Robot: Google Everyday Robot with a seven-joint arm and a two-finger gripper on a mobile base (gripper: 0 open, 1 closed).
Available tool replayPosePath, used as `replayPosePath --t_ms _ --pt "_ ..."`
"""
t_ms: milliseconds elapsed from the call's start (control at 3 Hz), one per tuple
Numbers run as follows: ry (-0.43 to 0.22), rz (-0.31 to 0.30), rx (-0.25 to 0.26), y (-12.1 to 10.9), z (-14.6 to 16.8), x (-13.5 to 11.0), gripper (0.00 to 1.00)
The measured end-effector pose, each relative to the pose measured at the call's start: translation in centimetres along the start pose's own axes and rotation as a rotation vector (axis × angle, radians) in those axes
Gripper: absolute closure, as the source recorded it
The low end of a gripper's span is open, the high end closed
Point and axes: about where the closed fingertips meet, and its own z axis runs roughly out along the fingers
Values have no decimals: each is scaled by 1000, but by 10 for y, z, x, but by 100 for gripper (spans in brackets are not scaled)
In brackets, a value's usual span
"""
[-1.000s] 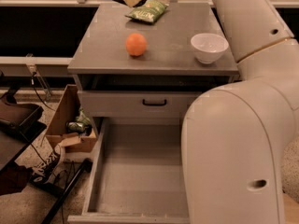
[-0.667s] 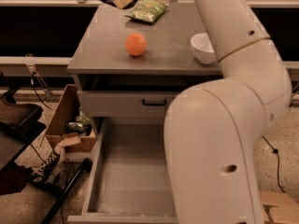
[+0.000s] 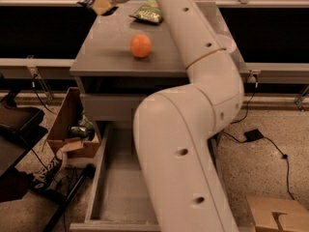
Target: Pick rxbar blueberry from middle drawer and place on counter
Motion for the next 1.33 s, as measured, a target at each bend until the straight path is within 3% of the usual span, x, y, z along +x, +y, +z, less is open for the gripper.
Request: replayPosePath --t_ms 333,1000,1333 --pt "67 87 0 4 44 17 100" --pt "201 343 53 -13 93 84 100" --pt "205 367 53 -12 96 86 81"
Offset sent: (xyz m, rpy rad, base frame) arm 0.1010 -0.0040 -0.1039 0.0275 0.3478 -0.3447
